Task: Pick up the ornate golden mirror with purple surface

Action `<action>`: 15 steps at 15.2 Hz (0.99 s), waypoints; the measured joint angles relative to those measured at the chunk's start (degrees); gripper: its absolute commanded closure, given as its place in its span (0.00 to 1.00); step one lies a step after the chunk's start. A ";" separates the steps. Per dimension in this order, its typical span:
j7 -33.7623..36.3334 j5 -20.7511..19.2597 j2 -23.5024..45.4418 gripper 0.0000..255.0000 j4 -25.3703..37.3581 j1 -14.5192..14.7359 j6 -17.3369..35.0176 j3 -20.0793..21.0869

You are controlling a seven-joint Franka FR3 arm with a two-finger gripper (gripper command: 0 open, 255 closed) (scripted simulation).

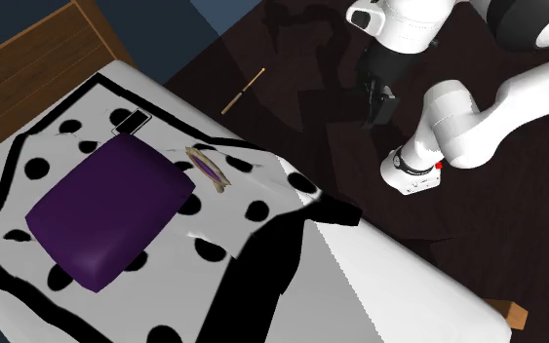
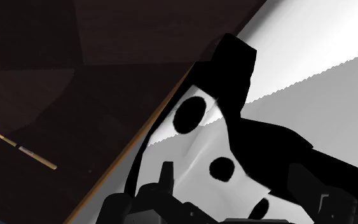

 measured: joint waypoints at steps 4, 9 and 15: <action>2.59 0.26 2.06 0.00 -1.36 -0.39 4.53 2.13; 9.30 0.17 8.88 0.00 -2.28 -1.66 15.00 7.43; 18.50 -2.70 19.20 0.00 -1.00 -4.33 26.84 13.58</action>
